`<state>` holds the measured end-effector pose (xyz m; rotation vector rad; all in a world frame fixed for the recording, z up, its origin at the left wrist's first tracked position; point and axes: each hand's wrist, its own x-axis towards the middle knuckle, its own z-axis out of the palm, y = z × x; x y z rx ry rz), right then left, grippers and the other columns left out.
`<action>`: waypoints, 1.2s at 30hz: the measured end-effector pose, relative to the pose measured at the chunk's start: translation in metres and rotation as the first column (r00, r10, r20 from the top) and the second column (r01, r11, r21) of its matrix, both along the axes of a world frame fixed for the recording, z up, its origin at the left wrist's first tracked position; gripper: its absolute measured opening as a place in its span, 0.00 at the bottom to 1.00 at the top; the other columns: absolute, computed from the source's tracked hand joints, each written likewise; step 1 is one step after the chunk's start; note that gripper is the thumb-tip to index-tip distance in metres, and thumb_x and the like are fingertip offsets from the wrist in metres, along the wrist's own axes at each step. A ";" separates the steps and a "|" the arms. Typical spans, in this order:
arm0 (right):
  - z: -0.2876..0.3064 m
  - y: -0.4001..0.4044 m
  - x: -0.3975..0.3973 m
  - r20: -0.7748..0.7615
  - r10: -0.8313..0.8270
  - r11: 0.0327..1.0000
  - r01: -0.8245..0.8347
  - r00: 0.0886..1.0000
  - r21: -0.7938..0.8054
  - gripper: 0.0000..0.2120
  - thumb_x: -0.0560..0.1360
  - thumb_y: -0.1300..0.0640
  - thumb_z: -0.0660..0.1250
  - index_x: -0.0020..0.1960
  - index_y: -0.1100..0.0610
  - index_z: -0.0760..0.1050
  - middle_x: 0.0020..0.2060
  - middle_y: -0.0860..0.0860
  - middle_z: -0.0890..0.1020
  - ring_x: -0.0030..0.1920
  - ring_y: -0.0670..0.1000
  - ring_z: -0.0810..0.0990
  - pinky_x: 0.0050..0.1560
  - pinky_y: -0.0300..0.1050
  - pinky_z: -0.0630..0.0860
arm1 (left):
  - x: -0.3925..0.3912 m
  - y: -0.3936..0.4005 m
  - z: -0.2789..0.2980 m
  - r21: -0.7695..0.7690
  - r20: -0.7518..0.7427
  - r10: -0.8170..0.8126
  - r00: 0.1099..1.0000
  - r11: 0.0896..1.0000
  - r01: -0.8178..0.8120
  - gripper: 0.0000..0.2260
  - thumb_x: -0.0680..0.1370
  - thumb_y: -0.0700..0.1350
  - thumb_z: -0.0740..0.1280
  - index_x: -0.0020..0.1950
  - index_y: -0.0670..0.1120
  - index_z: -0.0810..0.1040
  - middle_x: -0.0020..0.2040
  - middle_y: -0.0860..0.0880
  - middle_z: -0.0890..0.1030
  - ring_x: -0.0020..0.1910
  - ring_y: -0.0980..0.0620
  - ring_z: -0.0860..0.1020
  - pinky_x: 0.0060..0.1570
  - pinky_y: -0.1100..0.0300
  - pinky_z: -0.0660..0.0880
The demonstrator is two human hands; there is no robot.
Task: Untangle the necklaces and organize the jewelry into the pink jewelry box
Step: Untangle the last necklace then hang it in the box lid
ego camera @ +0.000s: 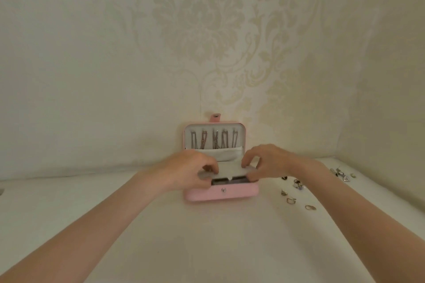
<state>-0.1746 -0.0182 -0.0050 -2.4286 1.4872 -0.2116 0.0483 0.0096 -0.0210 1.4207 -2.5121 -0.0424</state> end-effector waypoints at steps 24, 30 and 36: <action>-0.026 -0.065 0.033 0.917 -0.356 0.882 0.390 0.183 0.264 0.07 0.71 0.60 0.72 0.47 0.57 0.76 0.45 0.53 0.81 0.49 0.55 0.79 0.57 0.50 0.76 | 0.013 -0.052 -0.012 0.045 -0.895 0.271 0.353 0.844 -0.534 0.05 0.74 0.39 0.68 0.42 0.48 0.75 0.39 0.59 0.77 0.39 0.60 0.76 0.42 0.64 0.70; -0.021 -0.056 0.035 0.928 -0.373 0.922 0.113 0.013 0.369 0.10 0.75 0.63 0.67 0.55 0.63 0.77 0.44 0.54 0.80 0.42 0.50 0.76 0.40 0.42 0.74 | 0.007 -0.053 -0.013 0.346 -0.937 0.332 -0.109 0.926 -0.151 0.04 0.77 0.39 0.65 0.48 0.48 0.77 0.49 0.46 0.80 0.44 0.51 0.76 0.43 0.60 0.73; -0.021 -0.052 0.019 0.919 -0.394 0.916 0.078 -0.006 0.393 0.09 0.75 0.63 0.67 0.55 0.62 0.78 0.41 0.52 0.80 0.40 0.50 0.76 0.41 0.43 0.74 | 0.000 -0.052 -0.016 0.328 -0.945 0.327 -0.021 0.943 -0.062 0.09 0.78 0.40 0.64 0.56 0.44 0.78 0.51 0.48 0.82 0.49 0.53 0.78 0.48 0.60 0.75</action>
